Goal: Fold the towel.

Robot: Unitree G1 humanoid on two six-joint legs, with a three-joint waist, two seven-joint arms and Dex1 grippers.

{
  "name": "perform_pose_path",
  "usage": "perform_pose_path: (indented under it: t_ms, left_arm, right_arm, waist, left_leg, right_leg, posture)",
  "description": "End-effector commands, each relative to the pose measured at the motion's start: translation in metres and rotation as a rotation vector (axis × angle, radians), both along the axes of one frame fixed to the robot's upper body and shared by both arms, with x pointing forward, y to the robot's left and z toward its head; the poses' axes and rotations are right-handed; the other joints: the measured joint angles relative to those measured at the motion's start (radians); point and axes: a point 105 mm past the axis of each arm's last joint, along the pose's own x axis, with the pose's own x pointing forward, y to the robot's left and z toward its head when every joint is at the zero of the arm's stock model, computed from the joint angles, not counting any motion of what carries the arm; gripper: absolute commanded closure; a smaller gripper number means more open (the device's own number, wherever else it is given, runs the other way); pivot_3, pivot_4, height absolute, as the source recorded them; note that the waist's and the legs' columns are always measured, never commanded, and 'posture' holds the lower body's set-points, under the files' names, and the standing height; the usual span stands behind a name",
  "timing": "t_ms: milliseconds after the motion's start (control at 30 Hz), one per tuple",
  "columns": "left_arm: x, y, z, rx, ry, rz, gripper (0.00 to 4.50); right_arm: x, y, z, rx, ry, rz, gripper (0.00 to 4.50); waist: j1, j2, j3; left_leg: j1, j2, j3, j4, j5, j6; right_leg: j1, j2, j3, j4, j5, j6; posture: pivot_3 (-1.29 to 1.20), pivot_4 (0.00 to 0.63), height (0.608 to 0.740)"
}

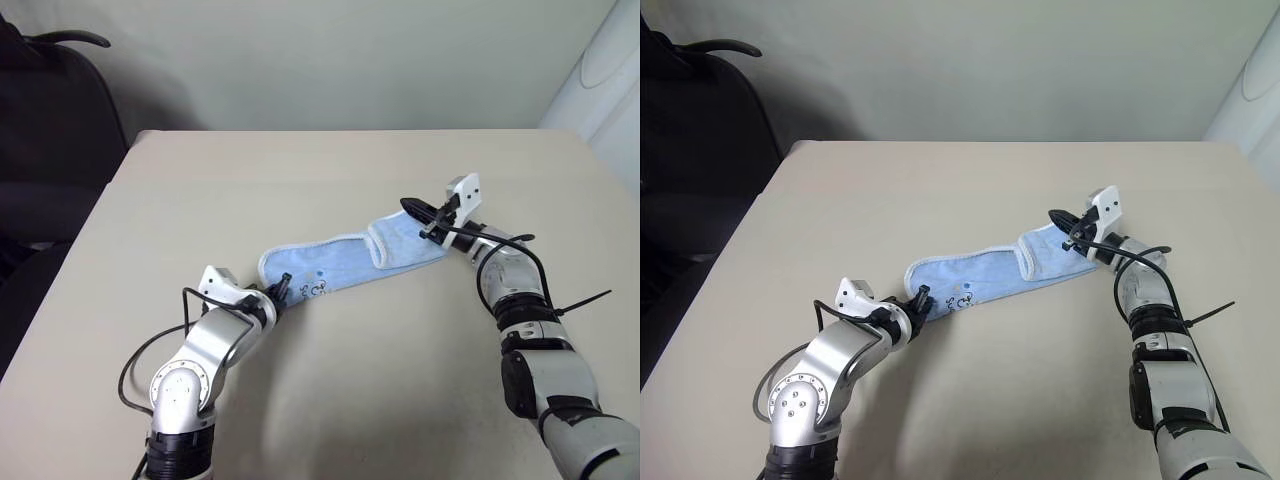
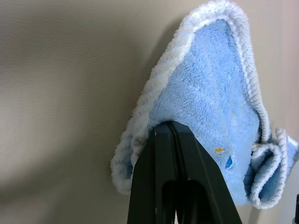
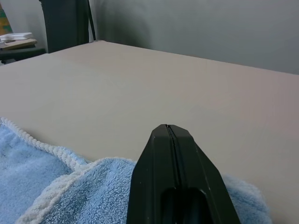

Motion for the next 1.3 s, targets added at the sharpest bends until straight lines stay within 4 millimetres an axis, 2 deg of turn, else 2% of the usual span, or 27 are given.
perform_pose_path:
  t_ms: [33, 233, 300, 367, 667, 933, 967, 1033, 1300]
  left_arm:
    - [-0.009, 0.003, 0.010, -0.008, -0.004, 0.024, 4.46]
    - [-0.019, 0.002, 0.022, -0.018, -0.011, 0.024, 4.46]
    - [-0.019, 0.002, 0.028, -0.024, -0.027, 0.028, 4.11]
    - [-0.018, 0.003, 0.036, -0.046, -0.055, 0.043, 3.57]
    - [-0.014, -0.004, 0.045, -0.048, -0.034, 0.031, 0.39]
    - [-0.017, -0.003, 0.051, -0.060, -0.003, 0.142, 0.39]
    - [-0.017, -0.002, 0.051, -0.058, -0.002, 0.159, 0.39]
    - [-0.018, -0.001, 0.048, -0.061, 0.008, 0.194, 0.01]
    - [-0.015, -0.002, 0.040, -0.018, -0.011, 0.191, 0.01]
  right_arm:
    - [0.000, -0.010, 0.020, 0.012, -0.075, -0.022, 4.50]
    - [-0.001, -0.012, 0.015, 0.005, -0.066, -0.028, 4.50]
    - [-0.002, -0.011, 0.013, 0.009, -0.061, -0.029, 4.50]
    - [-0.002, -0.009, 0.011, 0.013, -0.055, -0.026, 4.50]
    - [0.002, 0.003, 0.011, 0.020, -0.044, -0.008, 4.50]
    - [0.006, 0.005, 0.015, -0.032, -0.018, 0.028, 4.50]
    - [0.006, 0.004, 0.015, -0.038, -0.016, 0.029, 4.50]
    - [0.007, 0.002, 0.017, -0.050, -0.013, 0.031, 4.50]
    - [0.008, -0.001, 0.018, -0.070, -0.009, 0.035, 4.50]
  waist:
    - [0.000, 0.000, 0.001]
    - [0.001, -0.001, 0.002]
    - [0.001, -0.001, 0.002]
    - [0.001, -0.001, 0.002]
    - [0.002, -0.001, 0.002]
    - [0.002, -0.001, 0.004]
    - [0.002, -0.002, 0.004]
    - [0.003, -0.002, 0.005]
    - [0.003, -0.002, 0.006]
  left_leg:
    - [0.000, 0.000, 0.000, 0.000, 0.000, 0.000]
    - [0.000, 0.000, 0.000, 0.000, 0.000, 0.000]
    - [0.000, 0.000, 0.000, 0.000, 0.000, 0.000]
    - [0.000, 0.000, 0.000, 0.000, 0.000, 0.000]
    - [0.000, 0.000, 0.000, 0.000, 0.000, 0.000]
    - [0.000, 0.000, 0.000, 0.000, -0.001, 0.000]
    - [0.000, 0.000, 0.000, 0.000, -0.001, 0.000]
    - [0.000, 0.000, 0.000, 0.000, -0.001, 0.000]
    - [0.000, 0.000, 0.000, 0.000, -0.001, 0.000]
  right_leg:
    - [0.000, 0.000, 0.000, 0.000, 0.000, 0.000]
    - [0.000, 0.000, 0.000, 0.000, 0.000, 0.000]
    - [0.000, 0.000, 0.000, 0.000, 0.000, 0.000]
    - [0.000, 0.000, -0.001, 0.000, 0.000, 0.000]
    - [0.000, 0.000, -0.001, 0.000, 0.000, 0.000]
    - [0.000, 0.000, -0.001, 0.000, 0.000, 0.000]
    - [0.000, 0.000, -0.001, 0.000, 0.000, 0.000]
    - [0.000, 0.000, -0.001, 0.000, 0.000, 0.000]
    - [0.000, 0.001, -0.001, 0.000, 0.000, -0.001]
  posture:
    - [0.00, 0.150, 0.740]
    - [0.00, 0.150, 0.740]
    - [0.00, 0.150, 0.740]
    - [0.00, 0.150, 0.740]
    - [0.00, 0.150, 0.740]
    - [0.00, 0.150, 0.740]
    - [0.00, 0.150, 0.740]
    - [0.00, 0.150, 0.740]
    - [0.00, 0.150, 0.740]
